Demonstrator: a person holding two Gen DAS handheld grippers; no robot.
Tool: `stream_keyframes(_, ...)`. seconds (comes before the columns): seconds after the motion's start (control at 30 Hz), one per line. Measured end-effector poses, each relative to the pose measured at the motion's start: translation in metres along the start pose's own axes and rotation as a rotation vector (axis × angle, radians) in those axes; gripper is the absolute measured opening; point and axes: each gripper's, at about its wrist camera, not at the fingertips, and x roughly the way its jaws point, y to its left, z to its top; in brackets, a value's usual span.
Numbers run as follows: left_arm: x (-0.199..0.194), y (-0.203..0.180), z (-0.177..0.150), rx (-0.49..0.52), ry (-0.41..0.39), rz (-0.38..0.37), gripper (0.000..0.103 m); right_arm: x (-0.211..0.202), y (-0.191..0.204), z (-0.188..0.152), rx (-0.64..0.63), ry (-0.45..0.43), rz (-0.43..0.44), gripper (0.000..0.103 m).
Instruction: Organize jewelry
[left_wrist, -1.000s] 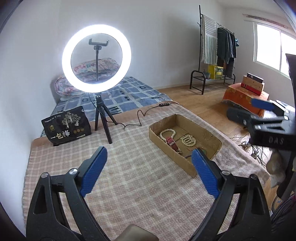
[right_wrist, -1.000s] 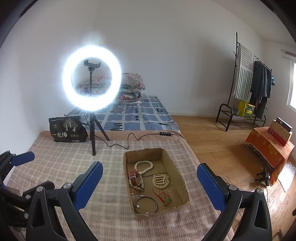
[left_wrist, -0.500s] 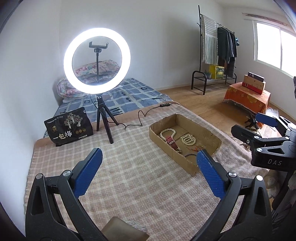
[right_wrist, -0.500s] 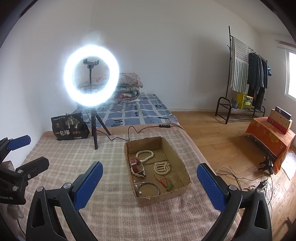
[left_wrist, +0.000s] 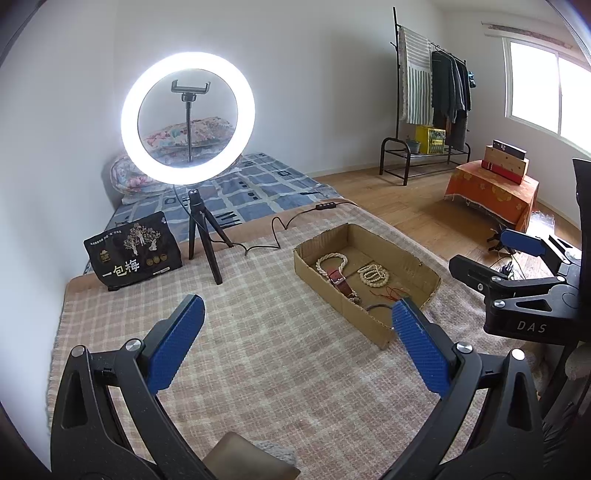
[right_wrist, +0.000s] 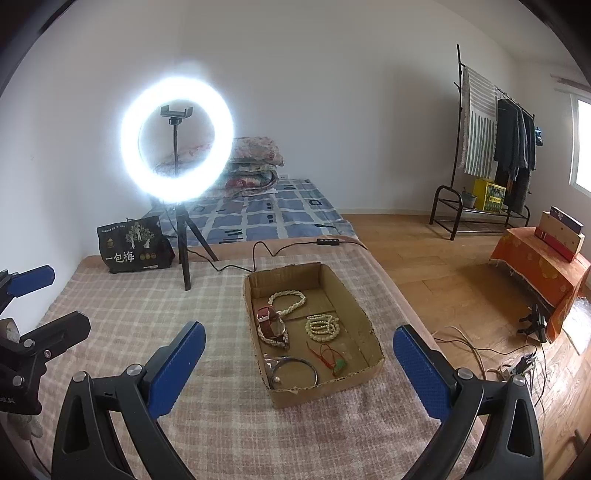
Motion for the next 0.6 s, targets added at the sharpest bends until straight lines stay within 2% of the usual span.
stream_keyframes(0.6, -0.0029, -0.0025, -0.0001, 0.003, -0.008, -0.001, 0.103, 0.0023, 0.0025, -0.0011, -0.014, 0.011, 0.005, 0.103)
